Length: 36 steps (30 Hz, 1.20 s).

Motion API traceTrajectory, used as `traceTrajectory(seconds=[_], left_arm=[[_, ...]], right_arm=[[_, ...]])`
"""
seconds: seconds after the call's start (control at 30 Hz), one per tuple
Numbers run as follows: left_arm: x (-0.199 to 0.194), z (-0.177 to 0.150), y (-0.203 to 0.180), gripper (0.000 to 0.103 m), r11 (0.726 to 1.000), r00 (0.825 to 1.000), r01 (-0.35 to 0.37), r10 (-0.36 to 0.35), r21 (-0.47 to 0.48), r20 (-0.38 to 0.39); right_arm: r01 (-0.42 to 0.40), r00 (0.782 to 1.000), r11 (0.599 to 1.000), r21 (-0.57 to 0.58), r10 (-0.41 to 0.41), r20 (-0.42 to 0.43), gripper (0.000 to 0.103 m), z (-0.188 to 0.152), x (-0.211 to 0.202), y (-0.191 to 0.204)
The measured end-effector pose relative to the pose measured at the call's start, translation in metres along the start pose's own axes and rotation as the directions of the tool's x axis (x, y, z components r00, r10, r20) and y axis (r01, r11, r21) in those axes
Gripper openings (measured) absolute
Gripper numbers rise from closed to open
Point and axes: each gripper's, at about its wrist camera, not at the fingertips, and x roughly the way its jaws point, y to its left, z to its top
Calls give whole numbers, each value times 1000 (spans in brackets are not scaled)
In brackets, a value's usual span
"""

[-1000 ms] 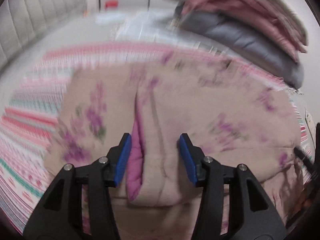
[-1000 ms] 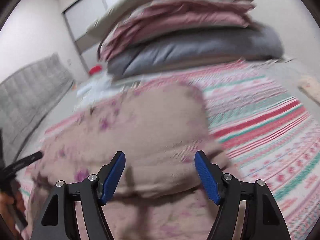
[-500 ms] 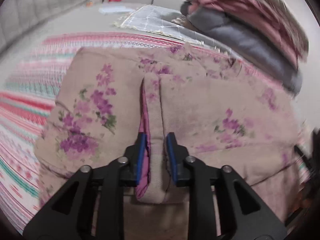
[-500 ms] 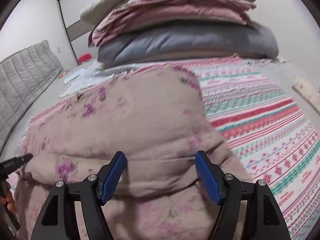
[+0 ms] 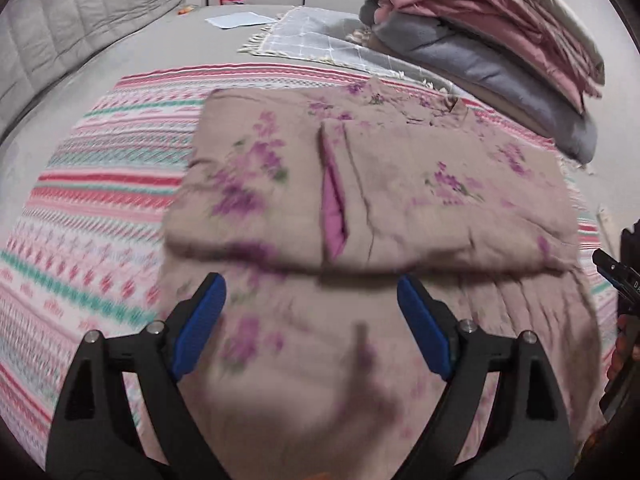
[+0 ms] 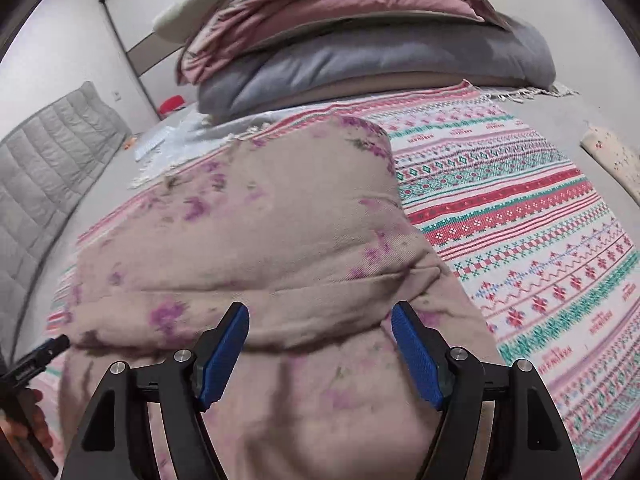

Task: Fold large clothes

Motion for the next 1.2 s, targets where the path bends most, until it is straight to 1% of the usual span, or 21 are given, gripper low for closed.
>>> traceTrajectory(seconds=[0.07,0.13,0.2,0.23,0.3,0.37,0.53,0.67,0.77,0.83,0.9,0.97,1.0,1.07,1.1,1.13,1.17,1.2], left_arm=[[-24,-14,15,88,1000,1000,17,-17,-12,20],[-44,-27,28,90,999,999,31,-31,-10,31],[-61,-40,43,91,999,998,44,-44,-3,34],[-64,-43,47,91,999,998,48,-48,-3,32],[-72,-56,61,91,998,998,69,-69,-8,10],[-77,-71,72,91,996,996,90,-91,-16,-26],[-83,-108,93,91,989,985,142,-145,-41,-90],[-79,-131,103,91,982,971,181,-187,-48,-150],[-72,-144,108,91,977,957,208,-215,-54,-196],[-65,-153,113,91,969,941,234,-245,-76,-231],[-57,-161,117,91,958,921,265,-285,-110,-265],[-49,-169,119,91,945,898,292,-325,-149,-298],[-45,-173,118,91,936,883,312,-349,-162,-314],[-45,-175,115,91,930,874,332,-367,-159,-319],[-46,-175,113,91,916,859,365,-399,-163,-319],[-44,-176,110,91,900,839,399,-436,-177,-324],[-41,-179,106,91,880,812,434,-475,-195,-338],[-39,-181,102,91,875,802,443,-485,-198,-349]], right_arm=[[-12,1000,999,-38,12,-6,76,-3,-22,3],[-28,1000,994,-101,27,-11,78,-13,-47,5],[-68,998,989,-134,68,1,79,-30,-73,2],[-92,996,987,-131,92,-4,81,-36,-81,-3],[-157,987,982,-108,153,-46,82,-50,-94,-17],[-181,982,980,-89,175,-74,82,-63,-104,-29],[-152,982,987,-53,144,-124,82,-94,-125,-70],[-169,971,985,22,170,-166,82,-124,-130,-105],[-166,961,982,85,181,-208,82,-142,-123,-125],[-154,955,982,106,175,-239,82,-154,-116,-132],[-146,947,983,112,172,-273,82,-165,-109,-135],[-154,945,983,100,176,-276,82,-171,-106,-133],[-152,949,985,83,169,-267,82,-174,-108,-131],[-153,951,986,66,165,-262,83,-176,-108,-127],[-164,948,984,68,177,-264,84,-177,-107,-125],[-169,947,983,70,182,-264,85,-177,-105,-123],[-171,947,983,66,182,-264,86,-178,-104,-120],[-169,948,984,63,180,-264,87,-178,-101,-117]])
